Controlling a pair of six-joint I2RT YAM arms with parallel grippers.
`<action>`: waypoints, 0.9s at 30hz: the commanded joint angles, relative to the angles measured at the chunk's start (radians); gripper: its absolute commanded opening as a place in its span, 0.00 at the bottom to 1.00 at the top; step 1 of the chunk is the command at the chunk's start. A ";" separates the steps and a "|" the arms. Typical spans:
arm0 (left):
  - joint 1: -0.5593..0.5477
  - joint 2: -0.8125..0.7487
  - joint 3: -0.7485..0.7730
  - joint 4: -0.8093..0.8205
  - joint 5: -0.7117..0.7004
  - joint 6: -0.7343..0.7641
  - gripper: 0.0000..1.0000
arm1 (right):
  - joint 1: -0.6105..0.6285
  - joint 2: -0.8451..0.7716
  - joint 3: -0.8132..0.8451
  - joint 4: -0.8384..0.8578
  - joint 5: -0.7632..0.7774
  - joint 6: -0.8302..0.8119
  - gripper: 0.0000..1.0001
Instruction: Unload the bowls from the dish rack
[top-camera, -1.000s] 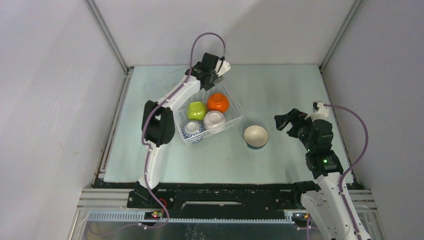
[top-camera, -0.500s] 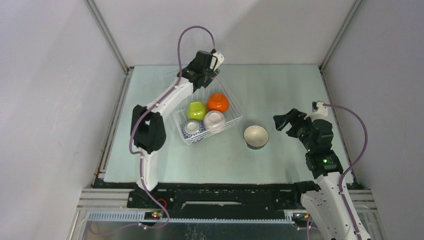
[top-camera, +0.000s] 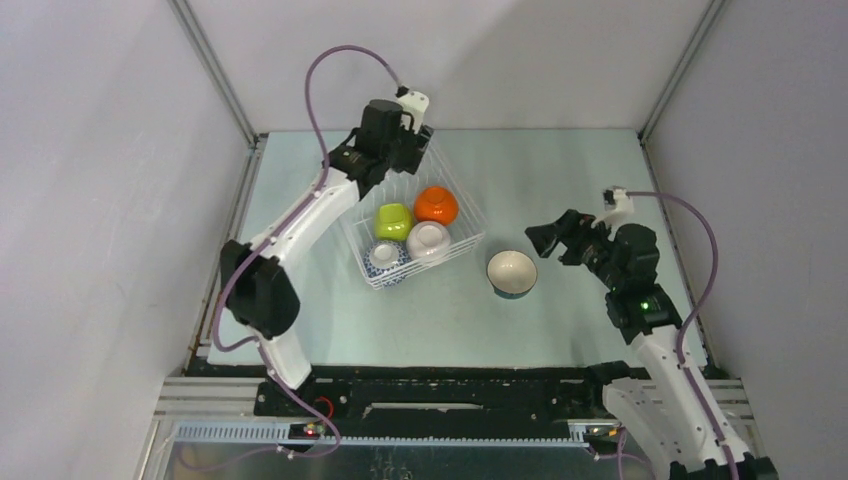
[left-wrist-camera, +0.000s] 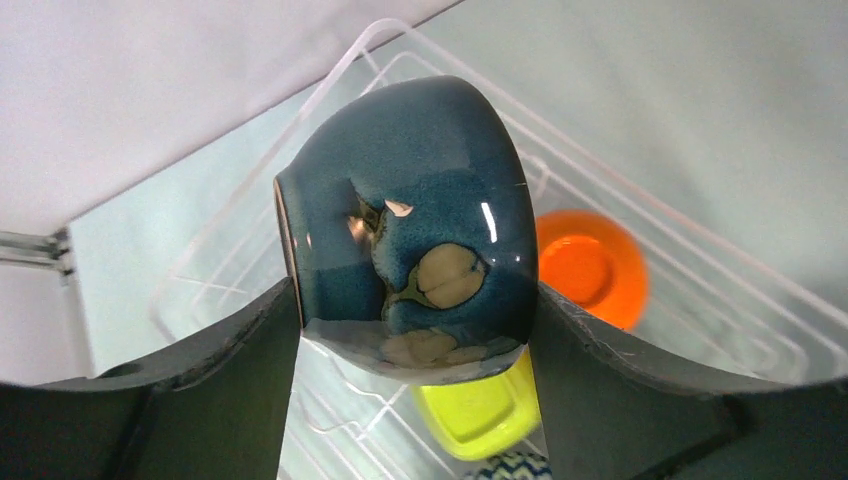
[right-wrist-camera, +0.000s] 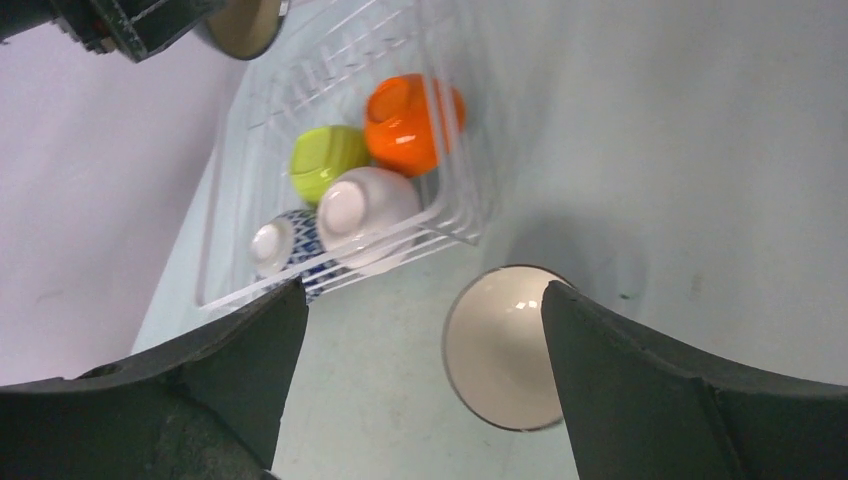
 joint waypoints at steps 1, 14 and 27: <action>-0.009 -0.166 -0.073 0.163 0.117 -0.154 0.36 | 0.074 0.081 0.090 0.108 -0.089 -0.018 0.94; -0.009 -0.357 -0.366 0.300 0.246 -0.326 0.21 | 0.159 0.392 0.233 0.276 -0.182 0.104 0.83; 0.051 -0.172 -0.330 0.282 0.211 -0.299 0.21 | 0.261 0.637 0.427 0.037 -0.129 0.007 0.72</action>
